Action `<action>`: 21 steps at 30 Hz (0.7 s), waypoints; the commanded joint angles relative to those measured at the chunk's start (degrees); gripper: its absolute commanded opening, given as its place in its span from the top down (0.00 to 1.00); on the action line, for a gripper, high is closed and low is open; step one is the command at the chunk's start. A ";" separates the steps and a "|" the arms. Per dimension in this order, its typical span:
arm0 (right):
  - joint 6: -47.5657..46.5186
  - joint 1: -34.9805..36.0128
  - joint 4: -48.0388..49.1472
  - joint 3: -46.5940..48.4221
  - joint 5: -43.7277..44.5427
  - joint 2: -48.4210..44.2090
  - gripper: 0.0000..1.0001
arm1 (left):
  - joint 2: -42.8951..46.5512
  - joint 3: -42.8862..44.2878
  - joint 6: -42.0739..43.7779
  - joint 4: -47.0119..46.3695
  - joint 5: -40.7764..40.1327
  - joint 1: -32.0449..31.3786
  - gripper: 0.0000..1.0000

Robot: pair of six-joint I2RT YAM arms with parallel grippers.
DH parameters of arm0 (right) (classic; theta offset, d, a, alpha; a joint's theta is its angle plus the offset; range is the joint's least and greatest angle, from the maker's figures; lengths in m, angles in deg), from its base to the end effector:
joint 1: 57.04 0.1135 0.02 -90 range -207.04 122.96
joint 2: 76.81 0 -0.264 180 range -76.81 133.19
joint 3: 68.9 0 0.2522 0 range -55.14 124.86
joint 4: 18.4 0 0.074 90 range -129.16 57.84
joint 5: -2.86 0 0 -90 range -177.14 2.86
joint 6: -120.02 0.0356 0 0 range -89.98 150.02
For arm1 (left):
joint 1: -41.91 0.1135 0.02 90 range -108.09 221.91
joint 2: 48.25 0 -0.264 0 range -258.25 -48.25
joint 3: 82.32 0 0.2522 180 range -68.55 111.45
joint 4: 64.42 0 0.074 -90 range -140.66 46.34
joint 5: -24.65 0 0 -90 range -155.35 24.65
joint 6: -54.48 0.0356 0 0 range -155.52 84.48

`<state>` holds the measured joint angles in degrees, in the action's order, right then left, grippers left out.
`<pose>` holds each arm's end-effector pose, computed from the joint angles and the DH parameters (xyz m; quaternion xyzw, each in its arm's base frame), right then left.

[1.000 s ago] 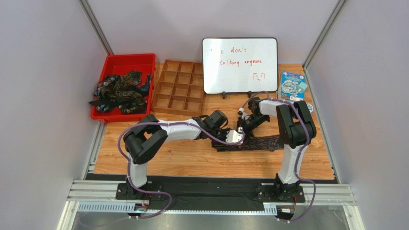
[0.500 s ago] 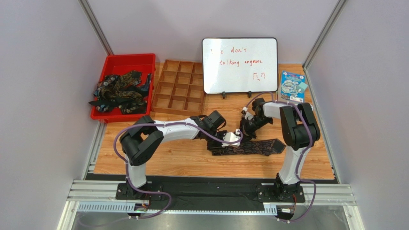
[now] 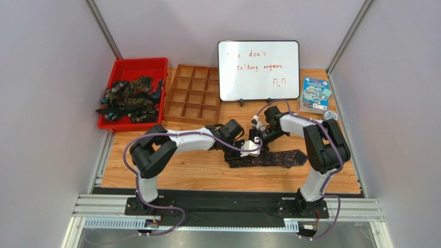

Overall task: Roll the ties
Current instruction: Roll the tie at the center of the board.

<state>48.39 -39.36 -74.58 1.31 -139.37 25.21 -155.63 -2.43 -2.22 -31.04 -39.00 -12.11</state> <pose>0.2703 0.1157 0.1430 0.0023 -0.8978 -0.4234 0.1212 0.2070 -0.3120 0.1565 0.6921 0.6422 -0.2610 0.2012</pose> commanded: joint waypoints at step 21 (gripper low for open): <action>-0.18 1.23 2.34 1.48 7.57 7.58 1.00 | -0.74 -2.05 -2.36 0.86 -3.15 -0.21 0.58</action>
<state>51.28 -36.76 -71.28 2.16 -138.36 30.94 -155.65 -2.45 -3.25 -31.45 -39.48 -12.11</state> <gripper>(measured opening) 0.007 0.420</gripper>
